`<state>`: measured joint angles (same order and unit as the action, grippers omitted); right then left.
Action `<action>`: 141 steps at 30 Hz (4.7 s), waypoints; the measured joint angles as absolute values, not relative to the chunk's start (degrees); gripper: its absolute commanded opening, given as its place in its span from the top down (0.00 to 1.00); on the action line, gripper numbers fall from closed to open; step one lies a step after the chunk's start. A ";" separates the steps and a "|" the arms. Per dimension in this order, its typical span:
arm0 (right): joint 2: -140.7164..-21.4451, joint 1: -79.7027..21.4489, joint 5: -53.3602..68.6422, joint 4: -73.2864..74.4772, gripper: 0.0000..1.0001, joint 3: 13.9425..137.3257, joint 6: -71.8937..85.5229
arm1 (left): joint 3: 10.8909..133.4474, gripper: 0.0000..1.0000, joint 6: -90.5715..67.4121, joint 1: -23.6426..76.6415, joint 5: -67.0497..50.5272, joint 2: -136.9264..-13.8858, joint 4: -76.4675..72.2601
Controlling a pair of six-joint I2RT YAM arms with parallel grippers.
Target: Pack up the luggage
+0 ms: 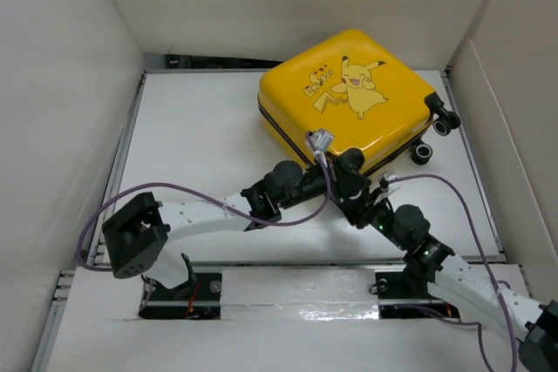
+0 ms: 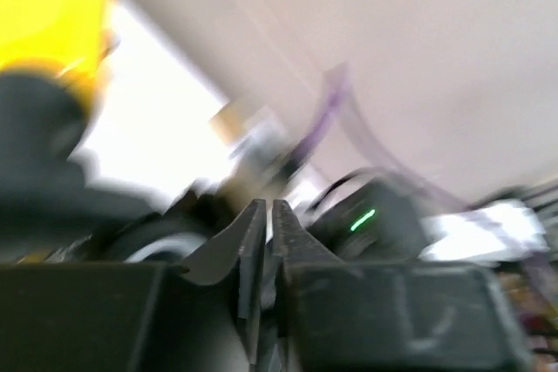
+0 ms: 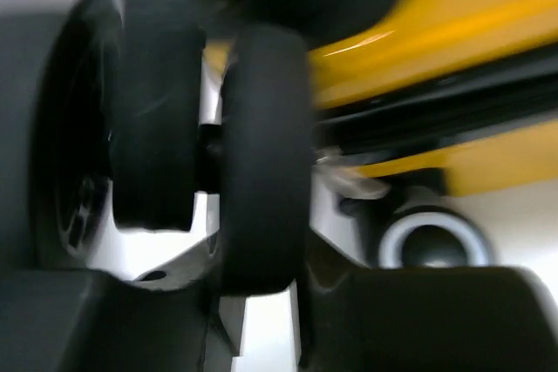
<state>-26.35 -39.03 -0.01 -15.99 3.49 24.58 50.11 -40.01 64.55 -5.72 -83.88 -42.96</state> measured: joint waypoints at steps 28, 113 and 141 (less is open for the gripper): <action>-29.28 -52.56 -27.05 -22.55 0.53 2.72 30.68 | 35.18 0.57 -34.92 59.40 -1.30 -65.28 -37.80; -80.77 -76.95 -56.97 -49.65 1.00 20.53 19.97 | 37.65 0.28 -34.61 46.13 -15.53 -76.62 -29.47; -66.54 -76.62 -35.90 -24.80 1.00 35.38 25.98 | 16.21 0.86 -33.17 42.28 -2.35 -46.35 -28.62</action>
